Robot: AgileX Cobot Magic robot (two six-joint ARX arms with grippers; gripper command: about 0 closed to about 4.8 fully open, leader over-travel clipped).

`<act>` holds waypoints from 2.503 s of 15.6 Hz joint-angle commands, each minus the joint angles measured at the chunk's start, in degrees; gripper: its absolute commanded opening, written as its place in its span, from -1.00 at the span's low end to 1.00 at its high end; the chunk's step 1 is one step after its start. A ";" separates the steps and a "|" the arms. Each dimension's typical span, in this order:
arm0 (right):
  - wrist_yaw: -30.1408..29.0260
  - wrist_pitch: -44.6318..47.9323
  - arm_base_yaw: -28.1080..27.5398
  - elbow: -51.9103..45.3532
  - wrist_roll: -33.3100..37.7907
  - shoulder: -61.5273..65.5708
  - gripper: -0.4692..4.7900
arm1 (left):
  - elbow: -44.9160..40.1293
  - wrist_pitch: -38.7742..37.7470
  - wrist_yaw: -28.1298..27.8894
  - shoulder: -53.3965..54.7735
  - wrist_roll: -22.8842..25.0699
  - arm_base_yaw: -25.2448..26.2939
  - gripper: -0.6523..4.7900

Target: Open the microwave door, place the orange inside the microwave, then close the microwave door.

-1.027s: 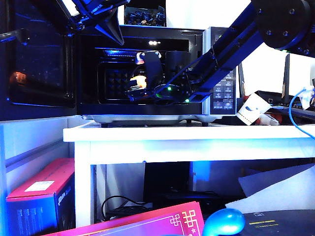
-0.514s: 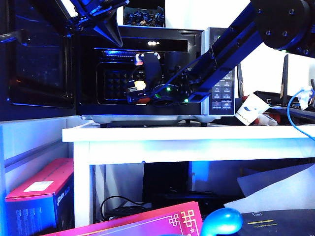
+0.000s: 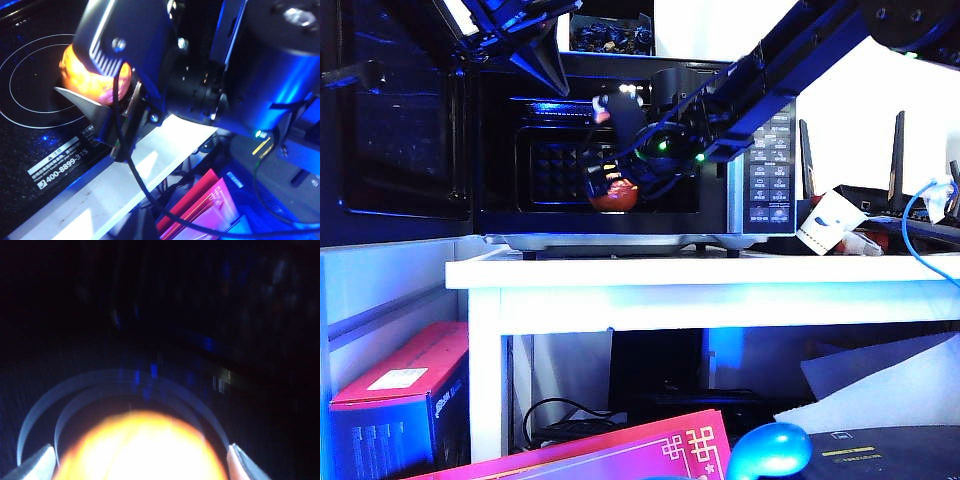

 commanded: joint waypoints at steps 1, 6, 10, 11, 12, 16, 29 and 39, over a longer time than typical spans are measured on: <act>0.52 -5.81 0.39 0.20 -0.31 -2.16 1.00 | 0.04 0.68 -0.11 -0.26 -0.28 0.04 -0.78; 2.21 -15.78 0.96 0.17 -2.84 -4.24 1.00 | 0.04 0.59 -0.11 -0.26 -0.28 0.04 -0.78; 5.14 -21.79 0.96 0.20 -6.05 -6.32 1.00 | 0.02 0.76 -0.11 -0.26 -0.72 0.04 -0.78; 5.16 -23.04 0.96 0.17 -6.27 -6.88 1.00 | 0.02 0.85 -0.11 -0.26 -0.74 0.04 -0.78; 5.18 -24.46 0.96 0.20 -6.32 -7.37 1.00 | 0.04 0.83 -0.11 -0.26 -0.74 0.04 -0.78; 6.49 -34.51 0.96 0.20 -6.86 -10.03 1.00 | 0.02 1.16 -0.09 -0.28 -0.74 0.04 -0.78; 8.20 -57.88 3.15 0.22 -6.38 -24.44 1.00 | 0.11 8.04 1.40 -5.70 -4.00 0.04 -0.78; 9.25 -51.43 3.43 0.52 -5.55 -38.82 -0.84 | 0.13 -14.84 -25.22 -26.62 -1.92 0.09 -0.78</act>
